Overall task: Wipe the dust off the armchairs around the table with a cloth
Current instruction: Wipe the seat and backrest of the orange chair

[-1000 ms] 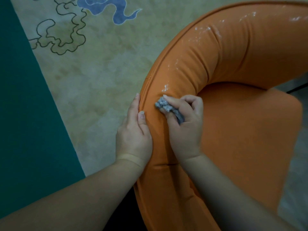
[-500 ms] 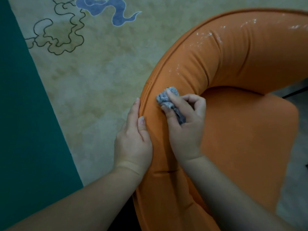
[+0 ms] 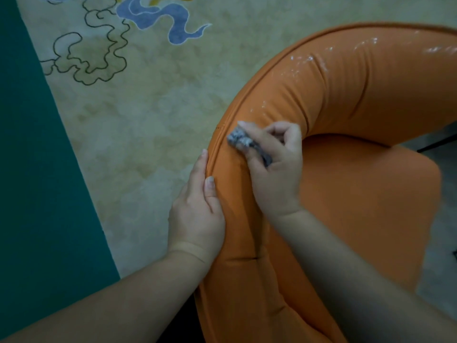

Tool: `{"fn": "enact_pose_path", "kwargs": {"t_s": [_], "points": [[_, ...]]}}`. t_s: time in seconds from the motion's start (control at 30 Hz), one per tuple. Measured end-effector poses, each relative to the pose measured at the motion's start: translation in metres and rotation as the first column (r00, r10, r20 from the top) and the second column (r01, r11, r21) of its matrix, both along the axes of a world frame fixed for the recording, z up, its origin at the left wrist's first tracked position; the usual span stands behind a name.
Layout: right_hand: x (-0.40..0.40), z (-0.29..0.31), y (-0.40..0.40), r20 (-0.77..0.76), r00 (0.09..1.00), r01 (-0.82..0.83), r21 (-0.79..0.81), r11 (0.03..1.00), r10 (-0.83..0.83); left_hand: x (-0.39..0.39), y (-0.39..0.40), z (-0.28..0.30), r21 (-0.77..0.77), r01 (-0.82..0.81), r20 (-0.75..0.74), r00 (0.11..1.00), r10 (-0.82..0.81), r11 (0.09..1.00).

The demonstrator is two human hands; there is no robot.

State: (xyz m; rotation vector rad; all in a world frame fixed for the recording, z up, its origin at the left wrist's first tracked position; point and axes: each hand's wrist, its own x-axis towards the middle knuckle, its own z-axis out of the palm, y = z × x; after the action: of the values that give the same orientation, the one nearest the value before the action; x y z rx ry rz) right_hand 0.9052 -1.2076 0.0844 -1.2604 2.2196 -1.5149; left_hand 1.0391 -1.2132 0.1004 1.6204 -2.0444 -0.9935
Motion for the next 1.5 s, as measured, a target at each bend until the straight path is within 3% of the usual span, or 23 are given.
{"fn": "enact_pose_path", "kwargs": {"t_s": [0.1, 0.3, 0.37, 0.5, 0.63, 0.77, 0.9, 1.1, 1.17, 1.27, 1.37, 1.5], "points": [[0.006, -0.002, -0.001, 0.063, 0.996, 0.066, -0.032, 0.997, -0.064, 0.001, 0.000, -0.001, 0.011, -0.003, -0.002, 1.000, 0.003, 1.000], [0.022, -0.006, 0.042, -0.039, 0.997, -0.061, 0.033, 0.998, 0.062, 0.002, -0.001, -0.002, 0.012, 0.002, -0.008, 1.000, -0.002, 1.000], [0.009, -0.006, 0.025, -0.073, 0.997, 0.005, 0.028, 1.000, -0.003, 0.001, 0.000, -0.002, 0.018, -0.001, -0.010, 1.000, 0.001, 1.000], [0.016, -0.007, 0.014, 0.031, 0.993, 0.112, -0.015, 0.994, -0.111, 0.002, 0.000, -0.004, -0.007, 0.001, -0.021, 1.000, -0.001, 1.000], [0.031, -0.006, 0.034, -0.022, 1.000, 0.014, -0.004, 1.000, -0.014, 0.004, 0.000, -0.006, 0.003, -0.003, -0.006, 1.000, 0.003, 1.000], [-0.007, 0.005, -0.012, -0.082, 0.995, 0.059, 0.028, 0.998, -0.057, 0.003, 0.001, -0.005, -0.004, -0.003, -0.005, 1.000, 0.003, 1.000], [-0.036, 0.014, -0.053, -0.024, 0.987, 0.158, 0.048, 0.986, -0.157, 0.003, 0.001, -0.005, -0.009, -0.008, -0.001, 1.000, 0.008, 1.000], [-0.007, 0.007, -0.002, -0.205, 0.975, -0.073, 0.054, 0.996, 0.082, 0.002, 0.001, -0.002, -0.009, 0.005, 0.002, 1.000, -0.005, 1.000], [-0.026, 0.008, -0.019, -0.249, 0.968, -0.015, 0.072, 0.997, 0.033, 0.001, 0.001, -0.001, -0.012, 0.000, 0.006, 1.000, 0.000, 1.000], [-0.049, 0.010, -0.050, -0.131, 0.984, 0.130, 0.054, 0.990, -0.122, 0.001, 0.001, -0.002, -0.017, -0.007, 0.006, 1.000, 0.007, 1.000], [-0.035, 0.007, -0.047, -0.046, 0.987, 0.157, 0.019, 0.987, -0.156, 0.001, 0.001, -0.001, -0.022, -0.006, 0.021, 1.000, 0.007, 1.000], [-0.006, 0.003, -0.009, -0.118, 0.993, -0.023, 0.017, 1.000, 0.025, 0.001, 0.001, 0.000, -0.011, -0.004, 0.028, 1.000, 0.004, 1.000]]}}
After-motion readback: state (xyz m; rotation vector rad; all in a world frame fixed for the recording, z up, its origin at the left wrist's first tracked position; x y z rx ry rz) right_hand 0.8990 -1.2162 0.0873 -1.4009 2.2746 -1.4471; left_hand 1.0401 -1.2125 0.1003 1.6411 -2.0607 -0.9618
